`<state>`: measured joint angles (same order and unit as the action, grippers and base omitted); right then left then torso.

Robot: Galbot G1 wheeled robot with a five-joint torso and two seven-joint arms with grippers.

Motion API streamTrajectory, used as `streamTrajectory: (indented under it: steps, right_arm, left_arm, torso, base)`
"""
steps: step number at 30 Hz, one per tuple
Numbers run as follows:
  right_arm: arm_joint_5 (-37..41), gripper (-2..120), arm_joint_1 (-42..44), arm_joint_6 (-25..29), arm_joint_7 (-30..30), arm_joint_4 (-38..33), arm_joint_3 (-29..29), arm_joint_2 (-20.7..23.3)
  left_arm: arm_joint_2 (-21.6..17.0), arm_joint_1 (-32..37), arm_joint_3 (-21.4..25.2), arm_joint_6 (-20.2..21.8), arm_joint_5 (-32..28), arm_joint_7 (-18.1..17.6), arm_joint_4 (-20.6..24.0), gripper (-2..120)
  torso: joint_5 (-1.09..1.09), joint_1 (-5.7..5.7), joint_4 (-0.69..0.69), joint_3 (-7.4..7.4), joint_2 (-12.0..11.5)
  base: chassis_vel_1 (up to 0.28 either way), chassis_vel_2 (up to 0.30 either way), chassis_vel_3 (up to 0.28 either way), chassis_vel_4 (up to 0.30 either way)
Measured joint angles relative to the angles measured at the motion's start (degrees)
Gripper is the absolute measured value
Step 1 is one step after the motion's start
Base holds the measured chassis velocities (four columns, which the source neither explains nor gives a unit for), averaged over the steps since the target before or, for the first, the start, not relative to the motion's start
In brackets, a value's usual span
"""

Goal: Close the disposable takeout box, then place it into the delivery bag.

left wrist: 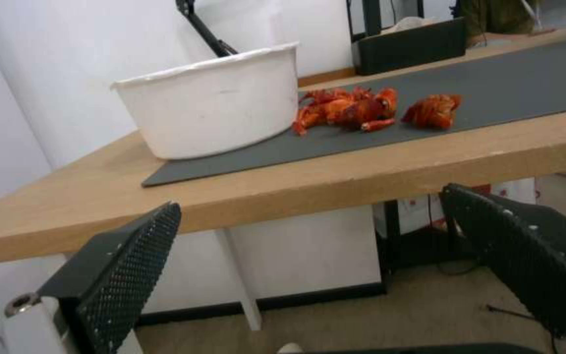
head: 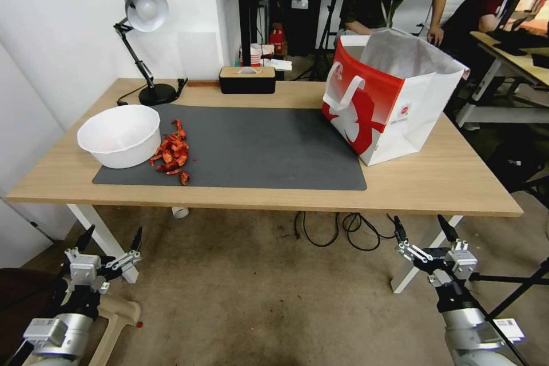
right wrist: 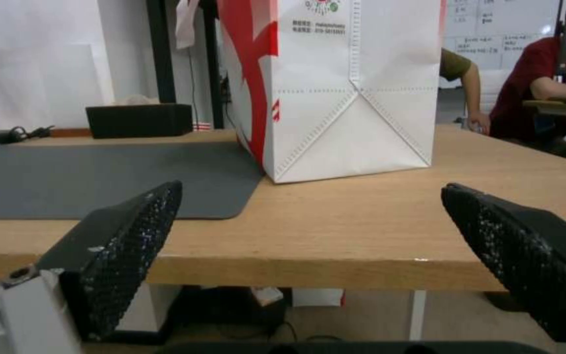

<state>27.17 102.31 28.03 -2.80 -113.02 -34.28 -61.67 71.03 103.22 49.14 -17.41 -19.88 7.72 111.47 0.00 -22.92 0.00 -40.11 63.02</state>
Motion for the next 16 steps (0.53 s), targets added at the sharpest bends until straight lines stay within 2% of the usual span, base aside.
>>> streamTrajectory:
  steps: [16]
  right_arm:
    - [-0.2,100,0.8,-0.7,-0.1,-1.6,0.6,-0.6]
  left_arm:
    - [-0.1,0.7,0.7,-0.9,-0.6,0.3,0.5,100]
  torso:
    - [0.01,0.0,0.0,0.0,0.0]
  base:
    - [0.0,0.0,0.0,0.0]
